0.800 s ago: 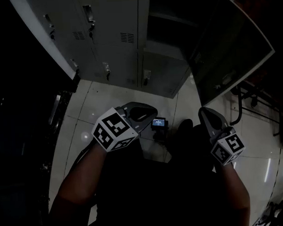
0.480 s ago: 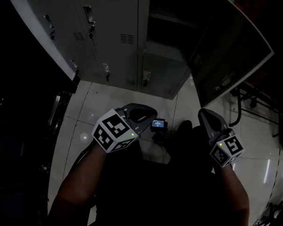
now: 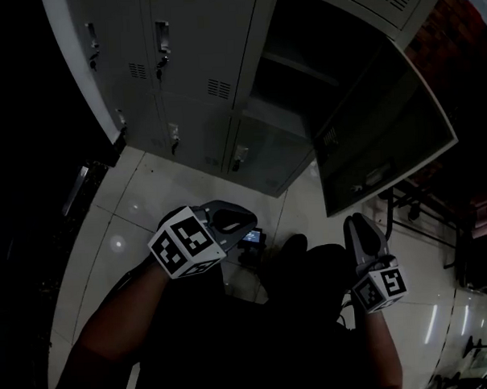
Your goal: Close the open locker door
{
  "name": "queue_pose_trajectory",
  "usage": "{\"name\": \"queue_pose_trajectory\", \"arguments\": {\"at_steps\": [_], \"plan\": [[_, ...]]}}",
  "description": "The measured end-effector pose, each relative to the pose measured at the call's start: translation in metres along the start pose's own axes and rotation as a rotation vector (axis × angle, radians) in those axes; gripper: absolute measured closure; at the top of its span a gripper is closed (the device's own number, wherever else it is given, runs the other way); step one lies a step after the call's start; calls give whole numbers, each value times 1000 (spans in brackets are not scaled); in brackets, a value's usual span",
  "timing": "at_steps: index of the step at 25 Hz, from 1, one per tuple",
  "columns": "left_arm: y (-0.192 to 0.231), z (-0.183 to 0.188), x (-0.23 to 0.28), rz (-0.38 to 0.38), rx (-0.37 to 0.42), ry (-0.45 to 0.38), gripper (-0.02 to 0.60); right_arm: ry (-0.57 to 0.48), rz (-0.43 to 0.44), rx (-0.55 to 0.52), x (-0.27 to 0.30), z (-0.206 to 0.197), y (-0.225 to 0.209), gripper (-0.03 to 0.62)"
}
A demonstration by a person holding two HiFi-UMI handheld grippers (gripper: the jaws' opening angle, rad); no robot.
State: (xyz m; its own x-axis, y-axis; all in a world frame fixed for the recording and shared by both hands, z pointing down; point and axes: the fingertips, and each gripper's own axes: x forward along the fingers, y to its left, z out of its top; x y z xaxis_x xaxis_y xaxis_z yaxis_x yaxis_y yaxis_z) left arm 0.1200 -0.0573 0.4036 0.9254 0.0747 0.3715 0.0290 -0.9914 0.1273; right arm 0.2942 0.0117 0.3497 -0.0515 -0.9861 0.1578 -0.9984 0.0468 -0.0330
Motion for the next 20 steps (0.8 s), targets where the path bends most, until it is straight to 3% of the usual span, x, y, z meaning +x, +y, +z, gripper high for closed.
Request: {"name": "queue_pose_trajectory", "arguments": {"at_steps": [5,13,16,20], "plan": [[0,0,2,-1,-1,-3,569,-23,-57,-2,0,22,-32,444],[-1,-1,2,4,1,-1,569,-79,-69,-26,24,60,-57,419],[0,0,1,5,0,-3,569,-100,-20,-26,34,68,-47,450],[-1,1,2,3,0,-6,569,-112,93,-40,48,70,-19,441]]}}
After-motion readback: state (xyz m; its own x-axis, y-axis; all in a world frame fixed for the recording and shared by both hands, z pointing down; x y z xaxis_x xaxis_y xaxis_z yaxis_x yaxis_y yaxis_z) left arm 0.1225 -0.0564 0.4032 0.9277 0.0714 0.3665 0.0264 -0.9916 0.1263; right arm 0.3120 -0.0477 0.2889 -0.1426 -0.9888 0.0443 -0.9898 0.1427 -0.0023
